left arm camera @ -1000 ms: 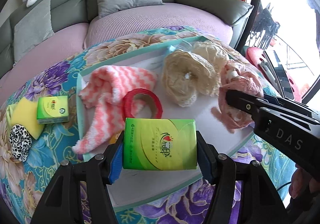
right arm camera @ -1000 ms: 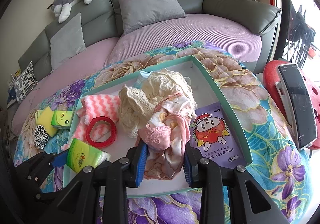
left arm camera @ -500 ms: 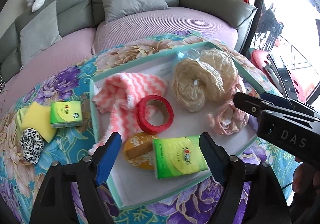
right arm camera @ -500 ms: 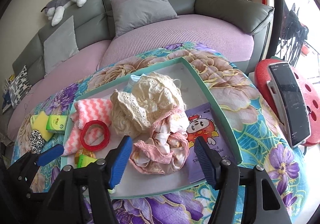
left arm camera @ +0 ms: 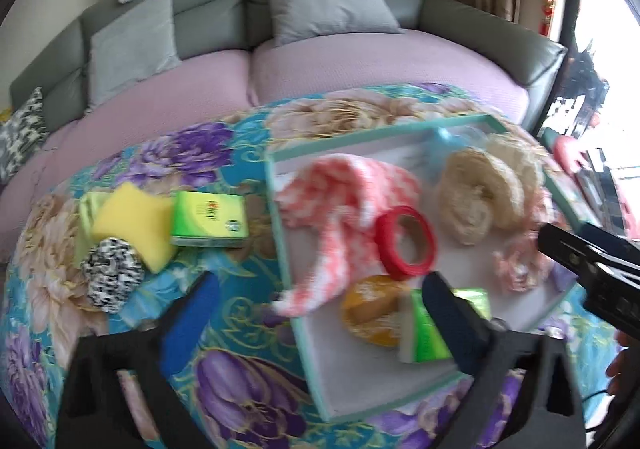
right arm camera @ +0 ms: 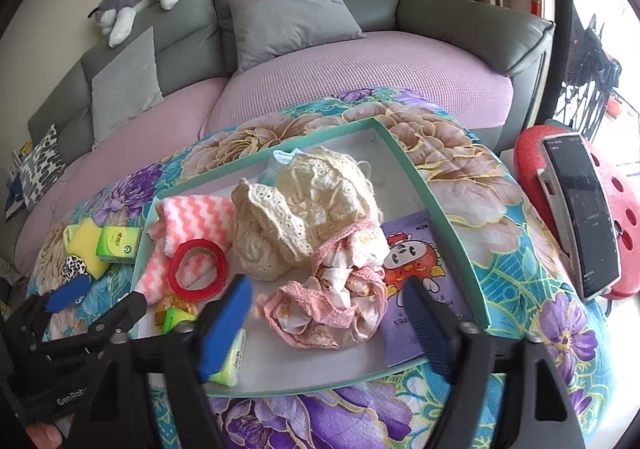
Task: Organize soft objects
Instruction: 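Withdraw both open tools from the tray back toward the pile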
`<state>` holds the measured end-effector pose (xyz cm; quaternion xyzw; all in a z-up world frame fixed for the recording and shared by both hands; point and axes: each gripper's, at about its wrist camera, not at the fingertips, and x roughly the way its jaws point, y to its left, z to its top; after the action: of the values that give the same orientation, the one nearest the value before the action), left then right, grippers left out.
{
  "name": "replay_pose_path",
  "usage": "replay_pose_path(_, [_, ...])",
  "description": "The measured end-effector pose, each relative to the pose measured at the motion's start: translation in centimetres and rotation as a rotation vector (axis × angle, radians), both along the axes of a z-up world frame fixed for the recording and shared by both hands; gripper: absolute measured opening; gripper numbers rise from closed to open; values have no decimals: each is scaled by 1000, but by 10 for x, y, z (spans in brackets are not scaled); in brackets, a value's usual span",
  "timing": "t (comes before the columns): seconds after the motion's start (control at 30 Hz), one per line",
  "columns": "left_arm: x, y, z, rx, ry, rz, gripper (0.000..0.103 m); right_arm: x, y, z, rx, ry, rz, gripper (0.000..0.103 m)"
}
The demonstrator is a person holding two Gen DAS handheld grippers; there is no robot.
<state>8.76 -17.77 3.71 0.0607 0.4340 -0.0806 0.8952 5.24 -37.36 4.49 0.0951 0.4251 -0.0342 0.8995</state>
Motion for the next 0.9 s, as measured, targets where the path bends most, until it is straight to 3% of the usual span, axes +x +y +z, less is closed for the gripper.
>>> replay_pose_path(0.1, [3, 12, -4, 28, -3, 60, 103, 2, 7, -1, -35, 2, 7, 103])
replay_pose_path(0.33, [8, 48, -7, 0, -7, 186, 103, 2, 4, 0, -20, -6, -12, 103])
replay_pose_path(0.6, [8, 70, -5, -23, -14, 252, 103, 2, 20, 9, -52, -28, 28, 103])
replay_pose_path(0.73, [7, 84, -2, -32, -25, 288, 103, 0, 41, 22, -34, -85, 83, 103])
replay_pose_path(0.9, [5, 114, 0, -38, -32, 363, 103, 7, 76, 22, -46, -84, 158, 103])
